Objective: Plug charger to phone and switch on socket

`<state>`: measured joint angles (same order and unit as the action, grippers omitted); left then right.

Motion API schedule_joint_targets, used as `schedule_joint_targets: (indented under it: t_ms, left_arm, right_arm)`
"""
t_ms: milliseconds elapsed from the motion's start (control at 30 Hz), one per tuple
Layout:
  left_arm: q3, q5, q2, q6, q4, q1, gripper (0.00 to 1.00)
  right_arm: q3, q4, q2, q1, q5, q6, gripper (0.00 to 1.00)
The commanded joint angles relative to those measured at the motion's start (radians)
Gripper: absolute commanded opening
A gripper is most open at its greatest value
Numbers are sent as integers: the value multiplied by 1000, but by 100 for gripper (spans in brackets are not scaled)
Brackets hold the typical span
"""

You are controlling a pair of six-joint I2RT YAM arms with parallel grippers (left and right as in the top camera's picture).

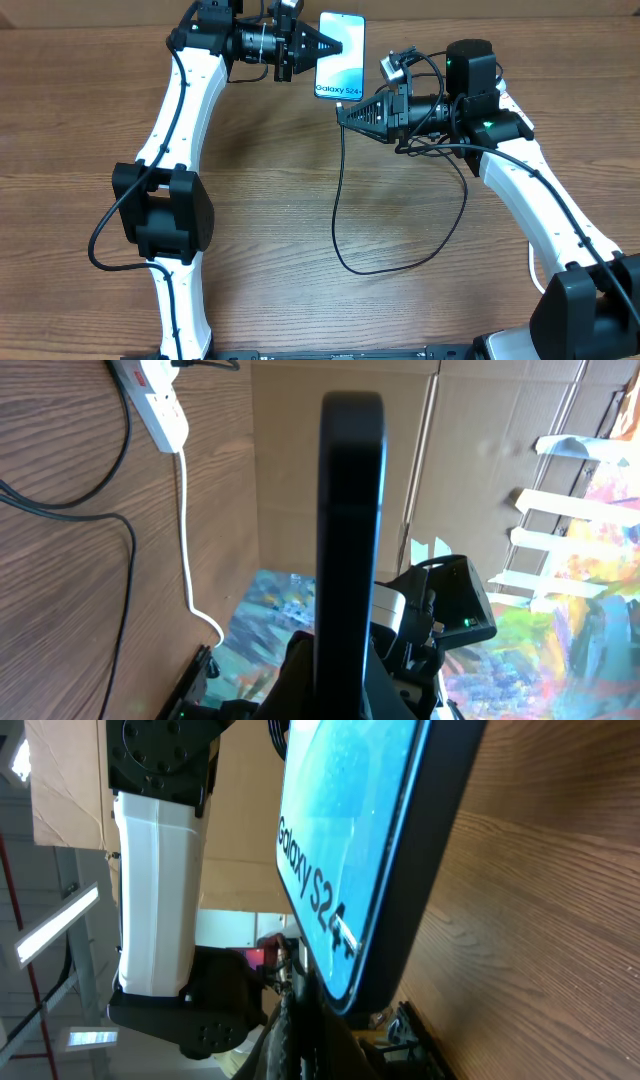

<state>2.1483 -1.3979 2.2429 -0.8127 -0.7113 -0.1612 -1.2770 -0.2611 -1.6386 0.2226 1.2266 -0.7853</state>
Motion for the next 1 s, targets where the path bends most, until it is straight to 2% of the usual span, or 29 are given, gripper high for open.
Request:
schedule_joint_targets:
  t_ms: [0, 967]
  left_arm:
    - [16, -28, -25, 20, -12, 3, 4]
    - [16, -69, -25, 72, -48, 3, 4]
  right_arm:
    - [-16, 11, 15, -1, -6, 0, 4]
    - [-16, 25, 13, 8, -76, -1, 4]
